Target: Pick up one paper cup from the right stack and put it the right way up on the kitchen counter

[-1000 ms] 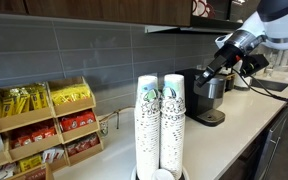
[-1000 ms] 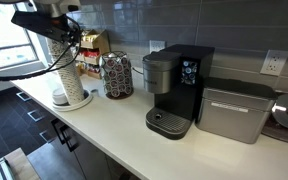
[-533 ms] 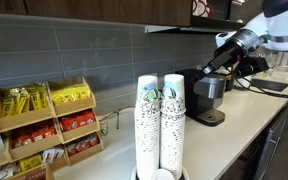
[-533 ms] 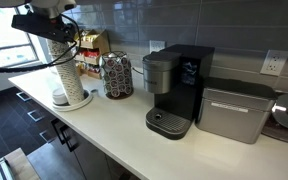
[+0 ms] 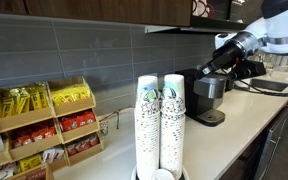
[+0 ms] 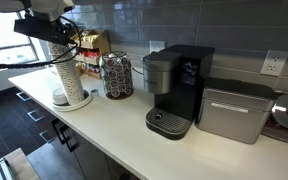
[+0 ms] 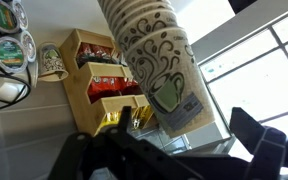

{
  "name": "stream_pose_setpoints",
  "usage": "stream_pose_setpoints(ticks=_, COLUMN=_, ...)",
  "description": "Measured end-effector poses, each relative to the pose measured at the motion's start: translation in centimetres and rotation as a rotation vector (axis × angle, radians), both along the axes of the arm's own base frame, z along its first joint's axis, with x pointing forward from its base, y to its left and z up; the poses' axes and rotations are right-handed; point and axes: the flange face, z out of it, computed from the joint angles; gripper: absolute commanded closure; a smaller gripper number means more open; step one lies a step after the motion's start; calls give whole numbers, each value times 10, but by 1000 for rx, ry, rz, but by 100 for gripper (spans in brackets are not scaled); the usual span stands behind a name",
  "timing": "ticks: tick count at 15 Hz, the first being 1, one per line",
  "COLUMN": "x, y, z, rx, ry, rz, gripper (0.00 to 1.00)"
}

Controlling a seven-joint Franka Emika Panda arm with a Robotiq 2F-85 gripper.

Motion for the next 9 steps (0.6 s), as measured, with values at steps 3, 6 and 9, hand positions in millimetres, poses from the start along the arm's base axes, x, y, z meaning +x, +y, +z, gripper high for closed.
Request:
stream_pose_setpoints(ticks=3, x=0, y=0, z=0, rx=-5, ry=0, rz=-5, gripper=0)
stream_pose_setpoints(ticks=6, x=0, y=0, z=-5, rx=-8, ry=-4, rz=-5, gripper=0)
stream_pose_setpoints(ticks=9, x=0, y=3, z=-10, rx=7, ry=-26, rz=14, gripper=0)
